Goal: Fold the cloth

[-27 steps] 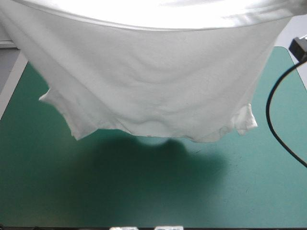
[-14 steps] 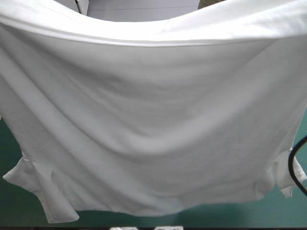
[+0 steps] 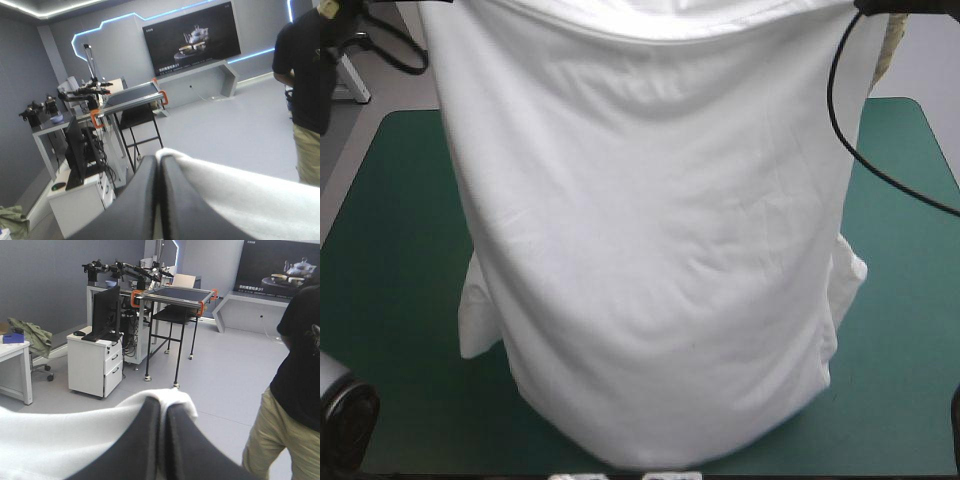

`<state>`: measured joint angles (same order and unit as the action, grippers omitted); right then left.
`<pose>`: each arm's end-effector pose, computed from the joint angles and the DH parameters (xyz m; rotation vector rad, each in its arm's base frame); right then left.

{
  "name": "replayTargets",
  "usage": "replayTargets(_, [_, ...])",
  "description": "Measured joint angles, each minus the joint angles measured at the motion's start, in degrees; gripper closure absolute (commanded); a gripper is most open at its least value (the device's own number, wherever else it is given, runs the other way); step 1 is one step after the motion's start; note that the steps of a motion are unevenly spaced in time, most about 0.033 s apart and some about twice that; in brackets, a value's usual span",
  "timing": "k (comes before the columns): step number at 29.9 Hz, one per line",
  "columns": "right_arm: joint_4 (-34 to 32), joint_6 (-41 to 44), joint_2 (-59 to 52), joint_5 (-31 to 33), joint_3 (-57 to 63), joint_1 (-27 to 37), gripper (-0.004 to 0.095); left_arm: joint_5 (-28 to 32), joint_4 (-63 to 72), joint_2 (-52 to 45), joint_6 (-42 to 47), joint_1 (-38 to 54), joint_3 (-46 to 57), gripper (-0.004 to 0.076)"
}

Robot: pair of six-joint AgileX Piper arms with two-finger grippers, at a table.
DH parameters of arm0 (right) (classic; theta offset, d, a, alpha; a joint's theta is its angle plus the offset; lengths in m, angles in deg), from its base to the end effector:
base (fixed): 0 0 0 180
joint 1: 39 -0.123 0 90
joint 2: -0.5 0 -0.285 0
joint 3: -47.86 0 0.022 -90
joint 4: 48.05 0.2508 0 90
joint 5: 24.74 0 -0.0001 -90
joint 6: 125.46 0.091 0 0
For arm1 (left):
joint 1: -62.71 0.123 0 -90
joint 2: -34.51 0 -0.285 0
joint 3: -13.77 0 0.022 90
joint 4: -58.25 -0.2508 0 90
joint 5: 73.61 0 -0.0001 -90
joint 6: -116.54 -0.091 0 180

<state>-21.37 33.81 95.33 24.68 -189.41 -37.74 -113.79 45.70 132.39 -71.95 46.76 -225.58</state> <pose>0.2451 0.0257 0.6284 -0.3003 1.4408 0.1991 0.2595 -0.0609 0.6338 0.2856 1.3349 0.1279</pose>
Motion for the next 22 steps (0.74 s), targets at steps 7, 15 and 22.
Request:
replayTargets(7, [7.2, -6.0, 7.3, -12.1, 0.4, 0.0, 0.0925, 17.7, -5.8, 7.2, 2.9, 0.0, 0.3, 0.0733])
replayTargets(15, [8.8, -10.1, 8.8, -17.0, 0.4, 0.0, 0.0925, 23.8, -12.0, 10.0, 3.6, 0.0, 0.4, 0.0733])
replayTargets(22, [6.2, -7.0, 13.8, -3.4, 1.0, 0.0, 0.0919, 4.1, -11.3, 12.7, 12.1, 1.5, 1.2, 0.0732])
